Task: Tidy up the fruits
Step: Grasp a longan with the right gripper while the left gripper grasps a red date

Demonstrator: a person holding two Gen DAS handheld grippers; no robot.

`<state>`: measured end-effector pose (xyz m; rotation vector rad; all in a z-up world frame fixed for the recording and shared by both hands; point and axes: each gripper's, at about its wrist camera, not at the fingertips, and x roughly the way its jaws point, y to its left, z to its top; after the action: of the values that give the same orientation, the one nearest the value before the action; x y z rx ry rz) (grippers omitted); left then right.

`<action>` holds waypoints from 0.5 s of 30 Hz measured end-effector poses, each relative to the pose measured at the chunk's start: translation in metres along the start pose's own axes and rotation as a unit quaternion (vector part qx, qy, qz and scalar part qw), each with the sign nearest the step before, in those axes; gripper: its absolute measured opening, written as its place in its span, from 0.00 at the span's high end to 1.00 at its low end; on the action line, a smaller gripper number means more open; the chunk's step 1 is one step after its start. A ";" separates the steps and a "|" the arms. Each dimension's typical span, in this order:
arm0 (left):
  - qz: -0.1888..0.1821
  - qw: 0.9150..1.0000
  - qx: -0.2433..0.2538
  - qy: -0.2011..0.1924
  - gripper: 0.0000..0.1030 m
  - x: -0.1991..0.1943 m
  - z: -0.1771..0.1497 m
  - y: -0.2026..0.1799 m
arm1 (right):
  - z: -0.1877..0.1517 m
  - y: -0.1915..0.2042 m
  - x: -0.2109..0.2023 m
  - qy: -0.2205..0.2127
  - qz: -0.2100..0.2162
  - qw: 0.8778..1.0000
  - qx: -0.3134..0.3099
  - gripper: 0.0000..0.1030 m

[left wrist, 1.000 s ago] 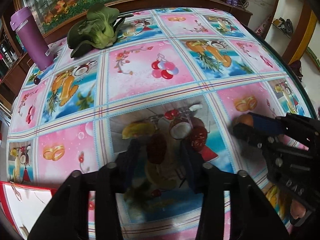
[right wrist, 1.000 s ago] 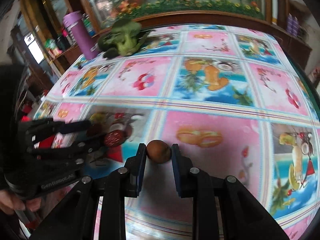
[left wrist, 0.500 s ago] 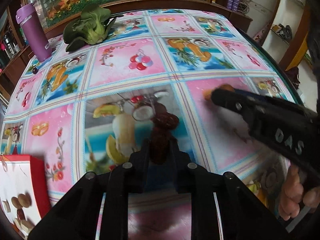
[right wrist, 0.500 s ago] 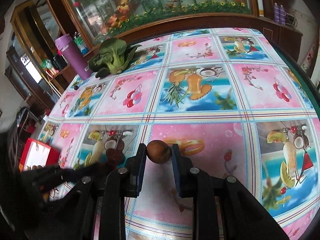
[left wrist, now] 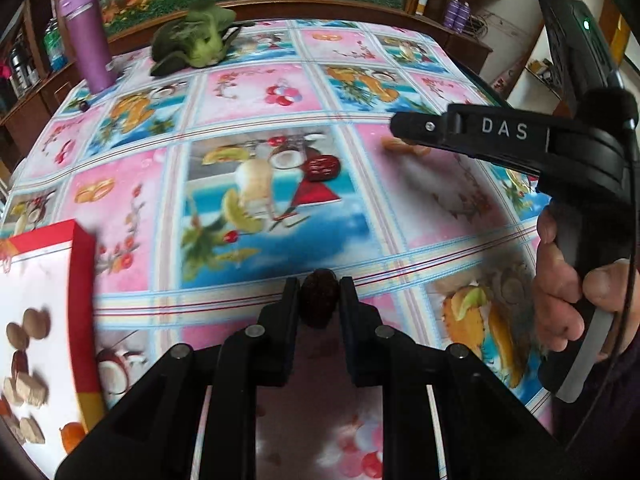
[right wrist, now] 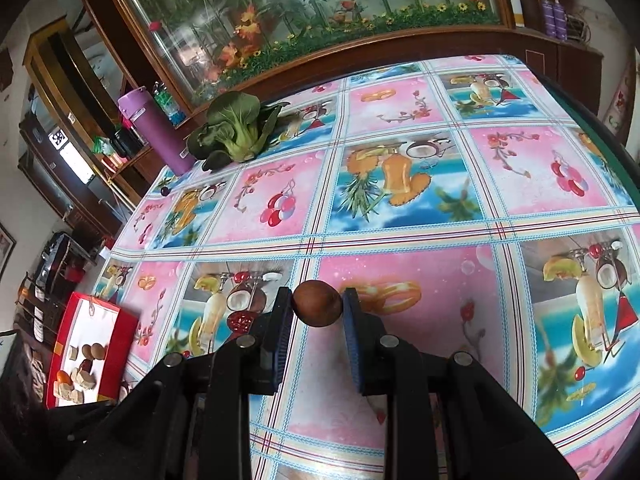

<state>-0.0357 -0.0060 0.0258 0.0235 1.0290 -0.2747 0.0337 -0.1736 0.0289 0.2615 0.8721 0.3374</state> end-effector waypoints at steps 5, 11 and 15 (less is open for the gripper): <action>0.010 1.000 -0.011 -0.012 0.79 -0.005 0.007 0.007 | -0.008 0.017 0.010 0.016 0.010 1.000 -0.020 0.77; 0.027 0.999 -0.029 -0.036 0.79 -0.022 0.016 0.025 | -0.019 0.042 0.010 0.022 0.031 0.997 -0.064 0.77; 0.037 0.997 -0.046 -0.052 0.79 -0.036 0.018 0.041 | -0.023 0.052 0.010 0.024 0.039 0.996 -0.074 0.77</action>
<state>-0.0285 0.0390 0.0610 -0.0357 0.9343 -0.1582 0.0118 -0.1197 0.0265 0.1504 0.8811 0.4798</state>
